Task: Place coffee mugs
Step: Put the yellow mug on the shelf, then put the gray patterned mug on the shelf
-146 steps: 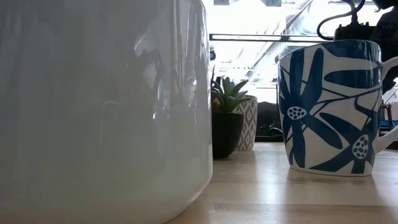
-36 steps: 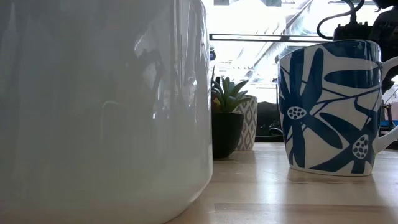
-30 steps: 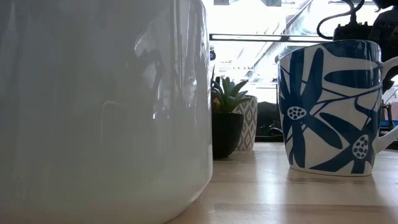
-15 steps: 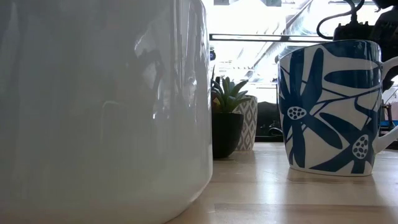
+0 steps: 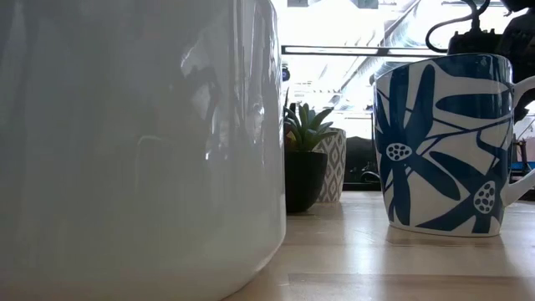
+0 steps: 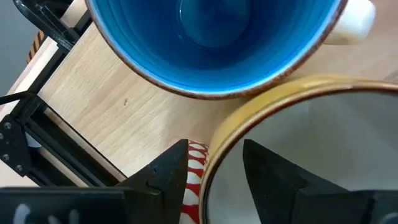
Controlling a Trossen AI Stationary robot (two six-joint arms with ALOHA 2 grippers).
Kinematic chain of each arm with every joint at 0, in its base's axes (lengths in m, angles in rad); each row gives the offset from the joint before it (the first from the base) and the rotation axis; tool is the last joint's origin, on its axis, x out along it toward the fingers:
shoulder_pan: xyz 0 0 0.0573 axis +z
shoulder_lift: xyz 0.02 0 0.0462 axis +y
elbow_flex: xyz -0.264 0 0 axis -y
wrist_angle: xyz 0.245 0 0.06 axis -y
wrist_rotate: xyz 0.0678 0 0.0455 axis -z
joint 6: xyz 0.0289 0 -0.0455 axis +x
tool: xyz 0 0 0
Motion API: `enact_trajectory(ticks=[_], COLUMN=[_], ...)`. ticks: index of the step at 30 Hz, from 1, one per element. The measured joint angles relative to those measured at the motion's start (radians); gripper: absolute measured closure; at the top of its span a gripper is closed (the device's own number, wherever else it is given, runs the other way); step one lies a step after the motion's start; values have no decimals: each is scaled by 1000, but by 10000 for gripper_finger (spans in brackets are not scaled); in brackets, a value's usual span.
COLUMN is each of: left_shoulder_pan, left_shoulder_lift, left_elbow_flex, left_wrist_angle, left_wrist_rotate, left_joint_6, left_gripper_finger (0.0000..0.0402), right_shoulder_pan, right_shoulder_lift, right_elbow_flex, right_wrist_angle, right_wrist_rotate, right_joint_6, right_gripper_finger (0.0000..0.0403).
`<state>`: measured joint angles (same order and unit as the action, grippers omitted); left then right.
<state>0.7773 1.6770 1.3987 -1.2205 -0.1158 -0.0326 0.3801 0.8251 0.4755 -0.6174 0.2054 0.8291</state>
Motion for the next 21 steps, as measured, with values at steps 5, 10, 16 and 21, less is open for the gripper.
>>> enact_trajectory(ticks=[5, 10, 16, 21], left_shoulder_pan=[0, 0, 0, -12], left_shoulder_lift=[-18, -23, -23, -35], left_elbow_flex=[30, 136, 291, 389], left_wrist_angle=[-21, -96, -255, -342], left_wrist_rotate=[0, 0, 3, 83], left_joint_6=[0, 3, 0, -24], left_gripper_finger=[257, 257, 257, 257], right_shoulder_pan=[0, 0, 0, 0], right_shoulder_lift=[0, 0, 0, 0], right_elbow_flex=[0, 0, 0, 0], right_wrist_angle=[0, 0, 0, -2], right_wrist_rotate=[1, 1, 1, 1], right_joint_6=[0, 0, 0, -9], right_gripper_finger=[299, 299, 299, 299])
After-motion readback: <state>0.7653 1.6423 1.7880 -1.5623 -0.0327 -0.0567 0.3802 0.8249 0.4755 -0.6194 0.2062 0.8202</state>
